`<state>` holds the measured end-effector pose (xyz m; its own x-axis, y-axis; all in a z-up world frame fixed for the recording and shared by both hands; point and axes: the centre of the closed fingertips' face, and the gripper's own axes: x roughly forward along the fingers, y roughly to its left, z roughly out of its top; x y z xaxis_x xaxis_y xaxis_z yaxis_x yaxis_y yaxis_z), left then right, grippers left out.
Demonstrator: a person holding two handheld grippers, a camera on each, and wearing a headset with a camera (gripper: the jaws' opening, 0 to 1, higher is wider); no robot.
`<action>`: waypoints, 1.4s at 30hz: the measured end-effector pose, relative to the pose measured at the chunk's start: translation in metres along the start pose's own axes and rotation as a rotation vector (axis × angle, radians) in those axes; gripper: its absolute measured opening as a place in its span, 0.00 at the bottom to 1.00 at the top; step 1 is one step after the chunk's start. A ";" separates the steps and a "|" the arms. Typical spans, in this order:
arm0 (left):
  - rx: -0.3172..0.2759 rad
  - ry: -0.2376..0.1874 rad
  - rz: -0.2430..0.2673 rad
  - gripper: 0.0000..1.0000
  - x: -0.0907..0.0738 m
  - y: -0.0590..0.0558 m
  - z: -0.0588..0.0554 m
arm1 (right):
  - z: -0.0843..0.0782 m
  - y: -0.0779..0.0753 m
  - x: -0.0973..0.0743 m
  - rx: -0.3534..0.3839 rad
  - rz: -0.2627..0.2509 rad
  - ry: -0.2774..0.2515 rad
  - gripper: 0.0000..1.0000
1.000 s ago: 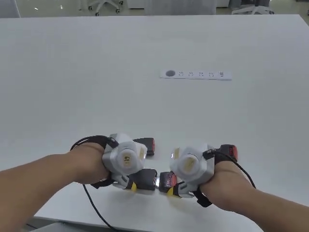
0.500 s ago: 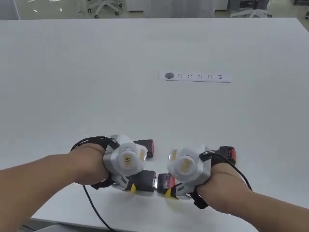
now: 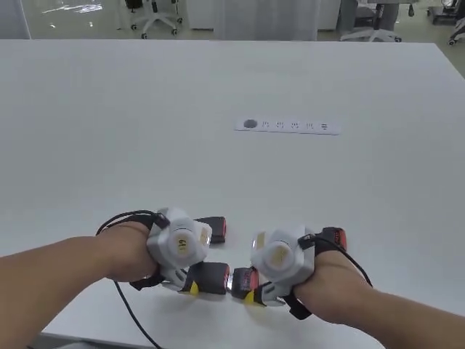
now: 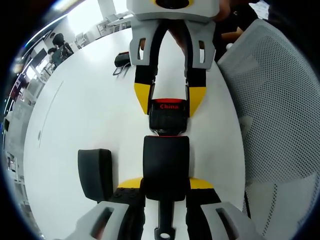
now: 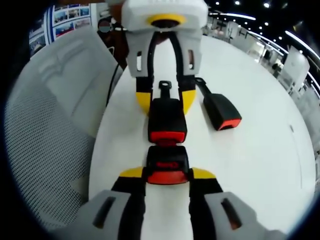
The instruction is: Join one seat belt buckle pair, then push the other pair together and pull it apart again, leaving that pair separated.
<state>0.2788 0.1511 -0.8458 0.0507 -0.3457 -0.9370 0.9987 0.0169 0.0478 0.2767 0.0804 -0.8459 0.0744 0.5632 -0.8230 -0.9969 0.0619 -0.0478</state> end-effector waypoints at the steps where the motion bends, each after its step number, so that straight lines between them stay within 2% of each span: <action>1: 0.001 0.004 0.001 0.31 0.000 0.000 0.000 | 0.000 0.000 0.000 -0.001 -0.001 0.000 0.31; 9: -0.005 0.017 -0.013 0.32 0.000 0.001 0.000 | -0.001 0.000 -0.001 -0.002 0.003 -0.006 0.32; 16: -0.005 0.010 -0.009 0.32 -0.001 0.000 0.000 | 0.000 0.000 -0.001 0.004 0.011 -0.004 0.33; 20: -0.001 0.026 -0.017 0.33 0.000 0.001 0.001 | 0.000 0.001 -0.002 0.003 0.008 0.000 0.34; 22: -0.013 0.030 -0.016 0.33 0.000 0.000 0.000 | 0.001 0.001 -0.002 0.043 0.006 -0.001 0.34; 24: -0.025 0.027 -0.014 0.33 0.000 0.000 0.000 | 0.001 0.001 -0.002 0.029 0.010 -0.005 0.34; 25: -0.035 0.026 -0.015 0.33 0.000 0.000 0.000 | 0.001 0.001 -0.002 -0.009 0.006 -0.009 0.34; 31: -0.079 0.033 -0.018 0.34 0.000 0.001 -0.002 | 0.002 0.001 -0.002 -0.017 0.005 -0.011 0.35; 38: -0.130 0.001 0.003 0.34 -0.002 0.000 -0.003 | 0.003 0.002 0.001 -0.030 0.003 0.002 0.38; 41: -0.124 -0.010 0.019 0.35 -0.003 0.001 -0.003 | 0.006 0.001 -0.002 -0.041 0.000 -0.003 0.39; 42: -0.101 -0.007 0.026 0.38 -0.004 0.001 -0.004 | 0.009 -0.001 -0.005 -0.043 -0.012 -0.012 0.40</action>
<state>0.2791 0.1567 -0.8434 0.0767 -0.3507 -0.9333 0.9921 0.1205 0.0363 0.2771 0.0849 -0.8370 0.0866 0.5724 -0.8154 -0.9960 0.0331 -0.0826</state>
